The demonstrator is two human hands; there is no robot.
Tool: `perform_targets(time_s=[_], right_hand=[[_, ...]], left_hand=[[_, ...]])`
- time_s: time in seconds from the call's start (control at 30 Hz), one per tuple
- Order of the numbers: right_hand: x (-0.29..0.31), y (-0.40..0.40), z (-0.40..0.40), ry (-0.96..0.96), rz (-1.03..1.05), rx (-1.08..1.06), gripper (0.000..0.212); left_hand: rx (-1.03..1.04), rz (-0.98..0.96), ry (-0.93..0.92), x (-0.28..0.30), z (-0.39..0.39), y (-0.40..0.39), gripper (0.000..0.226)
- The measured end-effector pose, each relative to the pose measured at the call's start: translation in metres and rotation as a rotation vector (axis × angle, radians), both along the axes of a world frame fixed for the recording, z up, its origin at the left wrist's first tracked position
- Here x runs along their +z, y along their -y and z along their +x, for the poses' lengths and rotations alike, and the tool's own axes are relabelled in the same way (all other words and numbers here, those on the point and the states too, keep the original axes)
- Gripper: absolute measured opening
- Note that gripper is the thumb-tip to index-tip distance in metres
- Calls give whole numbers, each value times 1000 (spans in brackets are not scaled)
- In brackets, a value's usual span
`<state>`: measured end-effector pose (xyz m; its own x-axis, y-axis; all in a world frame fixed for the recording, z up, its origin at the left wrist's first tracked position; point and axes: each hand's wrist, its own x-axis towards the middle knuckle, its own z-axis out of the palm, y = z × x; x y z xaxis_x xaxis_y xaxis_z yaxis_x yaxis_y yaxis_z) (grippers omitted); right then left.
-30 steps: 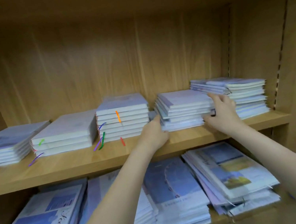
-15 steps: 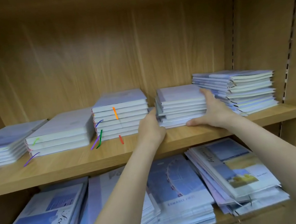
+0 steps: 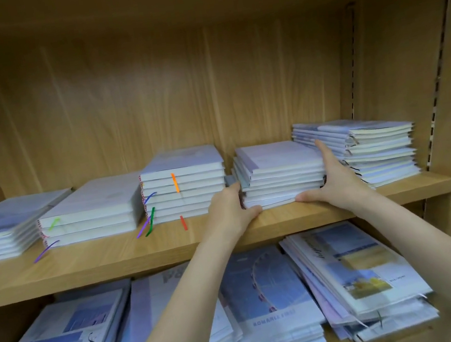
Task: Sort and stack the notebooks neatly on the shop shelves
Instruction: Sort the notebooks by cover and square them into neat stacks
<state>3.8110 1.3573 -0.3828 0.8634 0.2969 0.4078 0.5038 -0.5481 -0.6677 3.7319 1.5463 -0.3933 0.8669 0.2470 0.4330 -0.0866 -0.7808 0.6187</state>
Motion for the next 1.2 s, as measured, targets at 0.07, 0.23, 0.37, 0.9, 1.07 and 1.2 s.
perform_targets(time_s=[0.07,0.23,0.37,0.9,1.07,1.2], right_hand=[[-1,-1,0,5,14,-5,115],[-8,2,0,73,59,-52,91],[-10,6,-3,115,64,-41,81],[-4,7,-2,15,75,-2,90],[-3,8,-5,-40,159,81,95],[-2,6,-7,-102,226,99,106]], left_hand=[[-16,15,-12,1,0,-1,49],[48,-27,68,-1,-4,4,51],[120,8,179,-8,-12,9,36],[88,-31,113,-2,-16,4,33],[76,-77,107,0,-16,5,41],[16,-38,-12,5,-15,3,52]])
